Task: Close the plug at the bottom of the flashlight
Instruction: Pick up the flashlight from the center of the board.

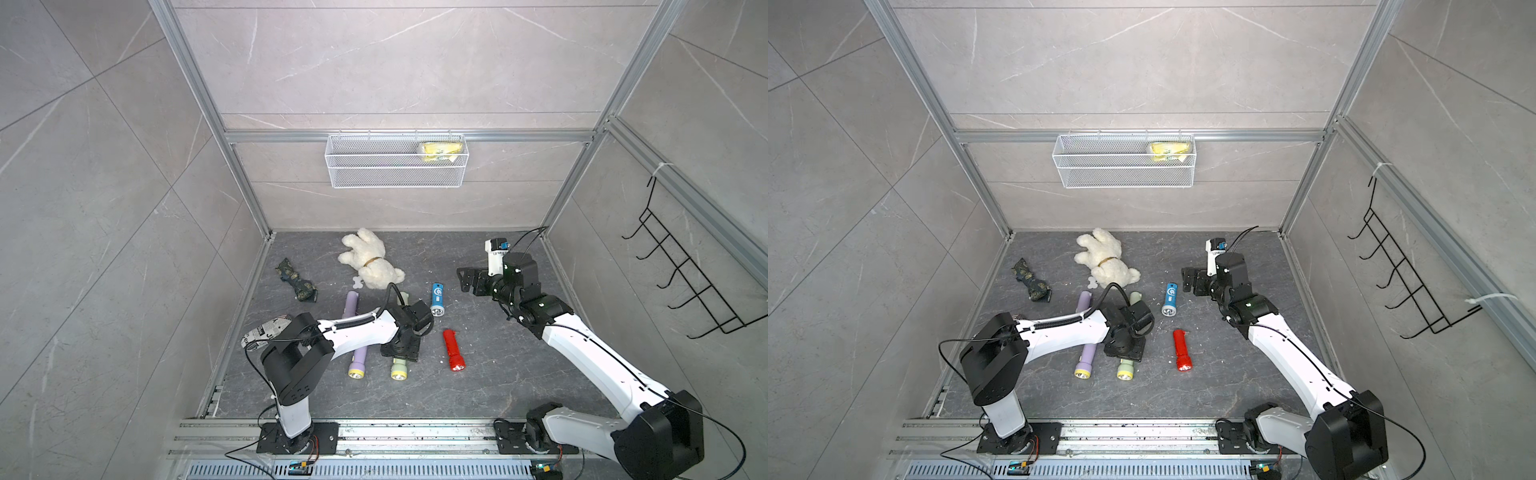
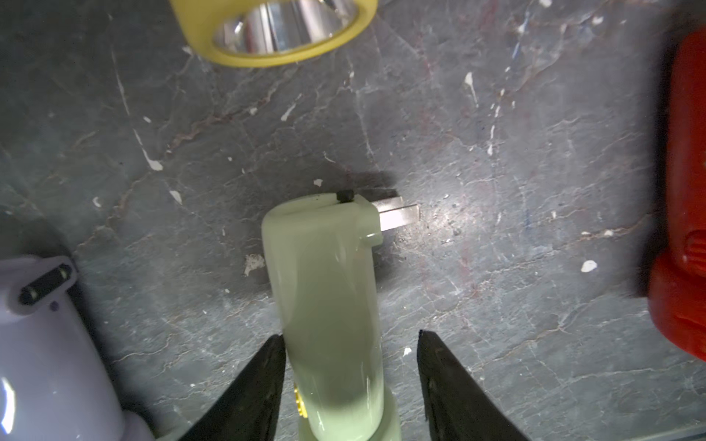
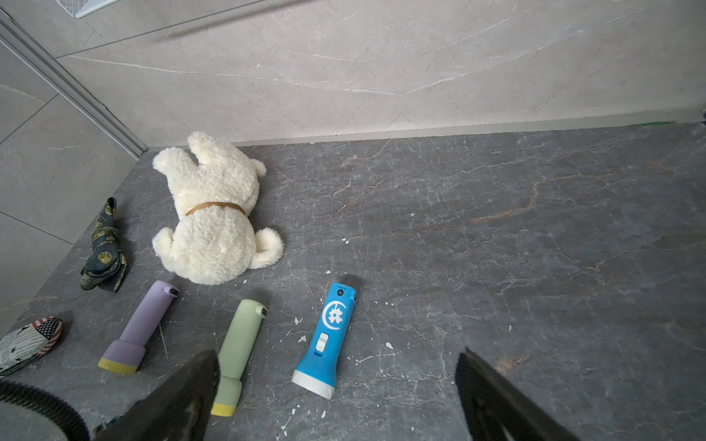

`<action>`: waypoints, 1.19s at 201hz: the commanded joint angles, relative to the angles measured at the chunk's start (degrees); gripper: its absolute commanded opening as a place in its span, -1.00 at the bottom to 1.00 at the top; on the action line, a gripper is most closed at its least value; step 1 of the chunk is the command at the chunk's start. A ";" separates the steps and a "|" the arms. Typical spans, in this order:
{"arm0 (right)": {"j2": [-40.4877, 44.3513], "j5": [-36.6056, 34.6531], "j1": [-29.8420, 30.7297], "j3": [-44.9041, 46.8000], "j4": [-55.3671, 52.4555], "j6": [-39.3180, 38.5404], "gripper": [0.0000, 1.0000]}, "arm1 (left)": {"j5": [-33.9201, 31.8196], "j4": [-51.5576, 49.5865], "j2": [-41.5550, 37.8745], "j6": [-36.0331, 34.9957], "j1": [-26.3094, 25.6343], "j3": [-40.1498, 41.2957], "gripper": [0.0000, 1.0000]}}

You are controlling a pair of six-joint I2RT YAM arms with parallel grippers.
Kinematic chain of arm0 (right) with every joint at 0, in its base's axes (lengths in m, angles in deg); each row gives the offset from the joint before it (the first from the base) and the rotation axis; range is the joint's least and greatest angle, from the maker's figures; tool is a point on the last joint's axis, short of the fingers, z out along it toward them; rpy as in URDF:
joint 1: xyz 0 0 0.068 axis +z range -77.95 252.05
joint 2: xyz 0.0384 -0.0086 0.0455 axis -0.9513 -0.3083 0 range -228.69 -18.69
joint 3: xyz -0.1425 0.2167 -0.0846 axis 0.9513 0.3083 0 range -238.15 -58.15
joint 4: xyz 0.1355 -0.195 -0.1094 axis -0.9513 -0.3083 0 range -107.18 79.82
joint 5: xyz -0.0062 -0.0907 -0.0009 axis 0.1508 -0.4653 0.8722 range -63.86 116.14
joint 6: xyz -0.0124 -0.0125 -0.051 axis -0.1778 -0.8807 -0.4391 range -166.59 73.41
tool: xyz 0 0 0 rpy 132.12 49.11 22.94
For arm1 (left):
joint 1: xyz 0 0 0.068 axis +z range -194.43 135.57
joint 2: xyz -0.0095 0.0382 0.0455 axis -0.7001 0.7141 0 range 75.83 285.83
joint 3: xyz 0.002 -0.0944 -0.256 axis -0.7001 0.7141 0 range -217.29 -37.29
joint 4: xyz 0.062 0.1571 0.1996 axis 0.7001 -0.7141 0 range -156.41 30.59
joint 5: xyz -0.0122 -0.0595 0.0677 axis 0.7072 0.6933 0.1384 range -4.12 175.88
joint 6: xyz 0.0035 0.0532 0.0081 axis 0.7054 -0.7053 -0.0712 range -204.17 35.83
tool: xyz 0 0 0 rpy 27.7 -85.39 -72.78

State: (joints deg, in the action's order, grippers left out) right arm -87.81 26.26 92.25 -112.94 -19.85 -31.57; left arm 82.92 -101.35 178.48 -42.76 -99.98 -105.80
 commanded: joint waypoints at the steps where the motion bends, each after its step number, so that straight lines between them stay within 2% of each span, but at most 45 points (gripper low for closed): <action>1: 1.09 -1.18 -0.17 0.82 -0.41 -0.52 0.99 | -0.58 -0.39 1.29 1.33 -0.26 -0.68 0.14; 65: 0.64 -1.22 -0.26 0.82 -0.34 -0.61 0.99 | -2.50 0.15 3.93 0.02 -0.26 -0.48 0.08; 143: -0.90 -1.38 -0.26 0.86 -0.30 -1.05 0.99 | -3.62 -1.13 3.01 -3.49 -0.26 -3.22 -0.54; 157: -1.50 -1.33 -0.26 0.62 -0.35 -1.04 0.99 | -4.93 -1.75 1.68 -5.89 -0.16 -5.26 -0.72; 170: -2.21 -0.64 -0.39 0.26 -0.46 -0.95 0.99 | -6.57 -2.26 0.53 -8.80 -0.17 -7.52 -1.00; 189: -2.77 0.93 -0.34 -0.36 -0.44 -0.61 0.99 | -9.50 -1.86 -1.05 -13.52 -0.05 -10.52 -1.00; 214: -2.62 2.92 -0.41 -0.76 0.05 -0.69 0.99 | -13.00 3.68 -4.53 -19.88 0.24 -11.23 -1.00; 239: -2.09 5.62 -0.34 -1.42 -0.48 -2.04 0.99 | -13.18 21.12 -11.64 -26.86 1.17 -3.81 -1.00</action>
State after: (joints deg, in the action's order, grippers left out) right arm -90.32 28.38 92.14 -112.78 -19.83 -31.87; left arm 72.45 -95.18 174.92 -59.87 -99.70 -114.06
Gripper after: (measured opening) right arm 0.997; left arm 0.396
